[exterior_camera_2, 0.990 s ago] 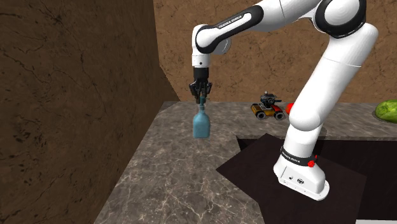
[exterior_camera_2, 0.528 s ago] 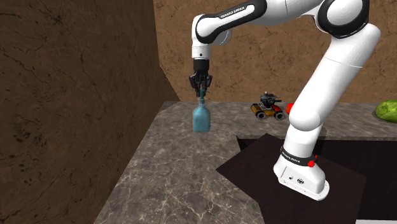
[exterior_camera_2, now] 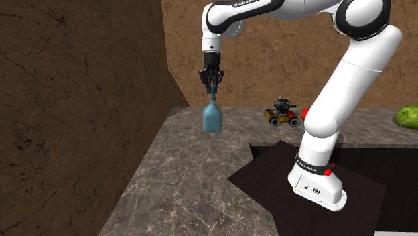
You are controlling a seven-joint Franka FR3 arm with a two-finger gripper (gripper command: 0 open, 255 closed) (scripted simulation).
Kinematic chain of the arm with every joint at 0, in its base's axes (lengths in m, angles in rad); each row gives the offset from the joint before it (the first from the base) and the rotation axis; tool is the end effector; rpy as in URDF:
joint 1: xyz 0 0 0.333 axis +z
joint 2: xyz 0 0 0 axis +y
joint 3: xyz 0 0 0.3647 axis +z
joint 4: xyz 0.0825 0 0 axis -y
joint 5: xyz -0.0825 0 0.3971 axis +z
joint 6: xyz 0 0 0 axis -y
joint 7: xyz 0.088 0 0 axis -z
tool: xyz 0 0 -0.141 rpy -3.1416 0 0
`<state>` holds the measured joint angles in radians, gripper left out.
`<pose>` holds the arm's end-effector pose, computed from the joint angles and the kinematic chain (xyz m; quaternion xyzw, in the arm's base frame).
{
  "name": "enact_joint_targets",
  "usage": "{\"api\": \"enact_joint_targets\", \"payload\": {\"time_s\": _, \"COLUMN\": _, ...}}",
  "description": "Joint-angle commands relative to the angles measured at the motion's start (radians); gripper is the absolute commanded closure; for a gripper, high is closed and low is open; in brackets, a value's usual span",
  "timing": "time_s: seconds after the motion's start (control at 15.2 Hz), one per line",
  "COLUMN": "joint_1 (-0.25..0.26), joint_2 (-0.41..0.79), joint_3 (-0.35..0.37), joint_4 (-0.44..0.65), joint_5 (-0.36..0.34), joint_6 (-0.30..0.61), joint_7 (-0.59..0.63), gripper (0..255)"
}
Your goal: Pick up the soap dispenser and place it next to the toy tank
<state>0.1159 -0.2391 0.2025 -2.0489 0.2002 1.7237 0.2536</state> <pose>0.4424 0.1800 0.5437 -0.9962 -0.0087 0.0637 0.0588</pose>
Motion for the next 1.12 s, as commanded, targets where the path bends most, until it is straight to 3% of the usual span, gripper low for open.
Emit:
{"api": "enact_joint_targets", "payload": {"time_s": 0.0, "joint_1": 0.001, "joint_2": -0.001, "joint_3": 0.001, "joint_4": 0.029, "joint_5": -0.001, "joint_6": -0.029, "joint_7": 0.007, "gripper": 255}}
{"api": "enact_joint_targets", "payload": {"time_s": 1.06, "joint_1": -0.003, "joint_2": 0.027, "joint_3": -0.007, "joint_4": 0.272, "joint_5": -0.009, "joint_6": -0.242, "joint_7": 0.040, "gripper": 255}}
